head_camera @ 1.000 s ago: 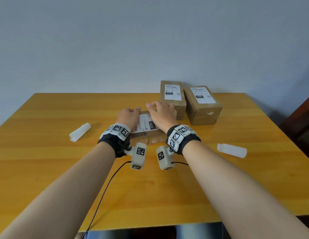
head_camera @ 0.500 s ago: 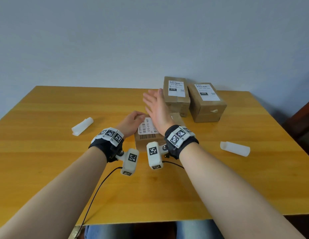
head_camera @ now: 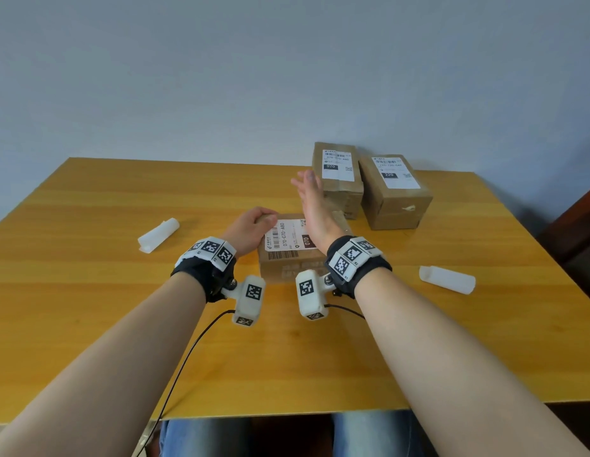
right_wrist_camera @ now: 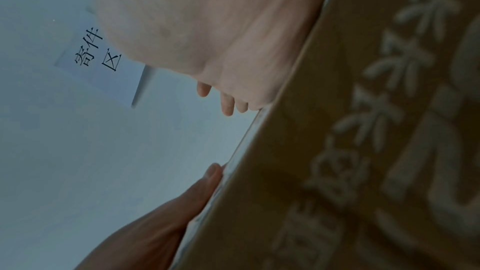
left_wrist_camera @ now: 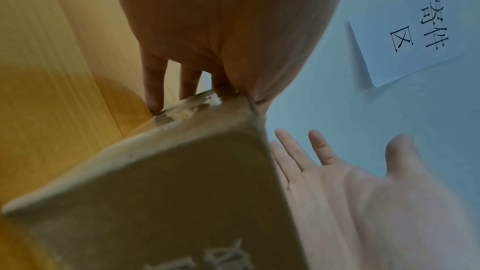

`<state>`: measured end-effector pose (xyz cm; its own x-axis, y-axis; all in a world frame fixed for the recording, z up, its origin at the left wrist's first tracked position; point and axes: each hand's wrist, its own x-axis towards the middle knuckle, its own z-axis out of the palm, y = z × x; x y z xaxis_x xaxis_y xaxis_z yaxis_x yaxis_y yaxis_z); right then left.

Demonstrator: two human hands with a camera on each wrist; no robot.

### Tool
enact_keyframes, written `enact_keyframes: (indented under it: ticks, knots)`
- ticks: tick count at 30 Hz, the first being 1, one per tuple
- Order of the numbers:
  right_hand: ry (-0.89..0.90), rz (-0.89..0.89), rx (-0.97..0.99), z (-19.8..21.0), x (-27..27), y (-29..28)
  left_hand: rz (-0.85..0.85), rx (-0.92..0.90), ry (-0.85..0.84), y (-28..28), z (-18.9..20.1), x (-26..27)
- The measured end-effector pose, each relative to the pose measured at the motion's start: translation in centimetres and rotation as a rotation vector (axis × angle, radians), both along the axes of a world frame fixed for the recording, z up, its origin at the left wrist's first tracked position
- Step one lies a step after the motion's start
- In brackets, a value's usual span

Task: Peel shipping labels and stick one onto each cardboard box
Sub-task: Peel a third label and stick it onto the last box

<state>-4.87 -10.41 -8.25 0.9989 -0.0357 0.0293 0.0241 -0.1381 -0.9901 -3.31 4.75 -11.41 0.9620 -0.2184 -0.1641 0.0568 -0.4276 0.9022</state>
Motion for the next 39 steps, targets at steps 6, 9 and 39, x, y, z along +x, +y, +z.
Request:
enact_keyframes:
  ticks: [6, 9, 39]
  knots:
    - [0.059, -0.057, -0.142, 0.4, -0.2, -2.4, 0.006, -0.006, 0.055, 0.1, 0.2, -0.2]
    - [0.070, -0.045, -0.168, 1.4, -0.6, -3.0, 0.032, 0.022, 0.059, 0.1, 0.7, -0.7]
    - [-0.059, -0.057, 0.043, 2.9, -3.4, -4.1, 0.047, 0.027, 0.134, 1.4, 3.7, -2.9]
